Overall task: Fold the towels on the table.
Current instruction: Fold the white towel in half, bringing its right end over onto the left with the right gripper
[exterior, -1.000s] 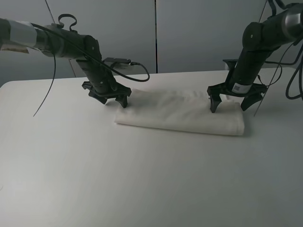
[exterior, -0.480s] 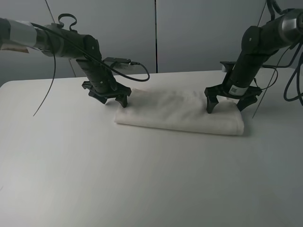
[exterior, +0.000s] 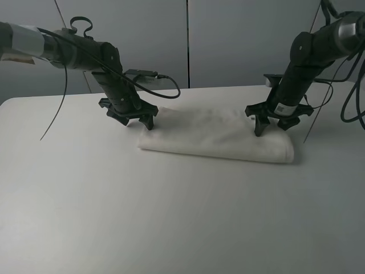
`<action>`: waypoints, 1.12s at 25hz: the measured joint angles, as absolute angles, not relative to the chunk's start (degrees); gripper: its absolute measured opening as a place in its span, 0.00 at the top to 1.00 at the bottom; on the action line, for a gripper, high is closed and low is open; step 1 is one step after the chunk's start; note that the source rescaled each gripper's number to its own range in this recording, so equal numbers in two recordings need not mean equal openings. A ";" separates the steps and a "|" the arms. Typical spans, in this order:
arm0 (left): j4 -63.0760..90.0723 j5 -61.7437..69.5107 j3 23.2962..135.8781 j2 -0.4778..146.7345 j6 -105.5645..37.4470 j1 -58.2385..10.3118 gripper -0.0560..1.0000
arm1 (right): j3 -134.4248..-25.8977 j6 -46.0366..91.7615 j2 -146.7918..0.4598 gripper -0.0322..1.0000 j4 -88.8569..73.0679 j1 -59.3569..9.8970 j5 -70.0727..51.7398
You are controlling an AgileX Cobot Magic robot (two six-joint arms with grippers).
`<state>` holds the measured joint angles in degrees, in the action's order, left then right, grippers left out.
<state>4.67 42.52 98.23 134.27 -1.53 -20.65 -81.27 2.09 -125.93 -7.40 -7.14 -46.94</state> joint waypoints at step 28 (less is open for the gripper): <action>4.55 42.96 98.23 134.27 -1.53 -20.65 0.05 | -81.52 6.40 -122.28 0.97 -16.02 -6.90 -50.81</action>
